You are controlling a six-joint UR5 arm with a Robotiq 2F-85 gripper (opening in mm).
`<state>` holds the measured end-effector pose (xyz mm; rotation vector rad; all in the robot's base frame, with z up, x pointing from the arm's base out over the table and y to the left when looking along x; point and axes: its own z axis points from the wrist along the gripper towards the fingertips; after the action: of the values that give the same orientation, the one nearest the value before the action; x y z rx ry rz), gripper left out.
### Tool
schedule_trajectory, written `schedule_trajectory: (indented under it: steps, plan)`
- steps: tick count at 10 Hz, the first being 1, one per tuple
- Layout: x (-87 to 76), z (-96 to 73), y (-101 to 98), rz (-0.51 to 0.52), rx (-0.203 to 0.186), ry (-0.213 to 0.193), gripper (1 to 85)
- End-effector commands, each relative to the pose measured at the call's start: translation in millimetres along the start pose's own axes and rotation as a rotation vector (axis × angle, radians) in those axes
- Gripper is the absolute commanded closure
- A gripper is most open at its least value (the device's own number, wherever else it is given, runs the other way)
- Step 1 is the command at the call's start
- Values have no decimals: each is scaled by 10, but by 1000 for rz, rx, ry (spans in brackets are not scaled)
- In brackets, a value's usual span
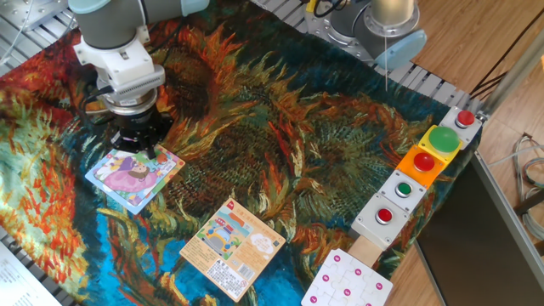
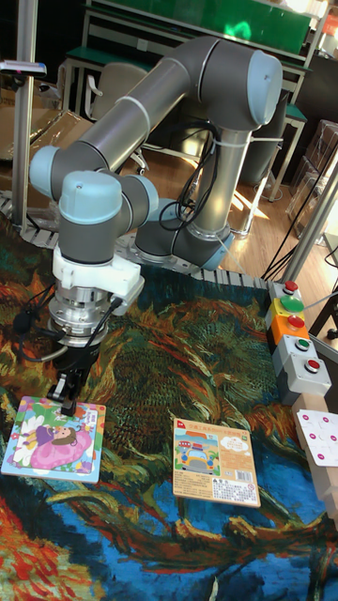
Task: Assemble one piece of a puzzle
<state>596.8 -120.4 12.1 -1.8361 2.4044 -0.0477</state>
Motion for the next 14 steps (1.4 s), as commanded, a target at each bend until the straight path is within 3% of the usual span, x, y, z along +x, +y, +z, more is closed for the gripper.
schedule_trajectory:
  steps: [1, 4, 12, 14]
  plan:
    - [12, 11, 23, 9, 7, -11, 843]
    - [94, 25, 39, -6, 19, 0, 843]
    - [18, 72, 82, -9, 9, -16, 843]
    - [-6, 3, 105, -3, 8, -22, 843]
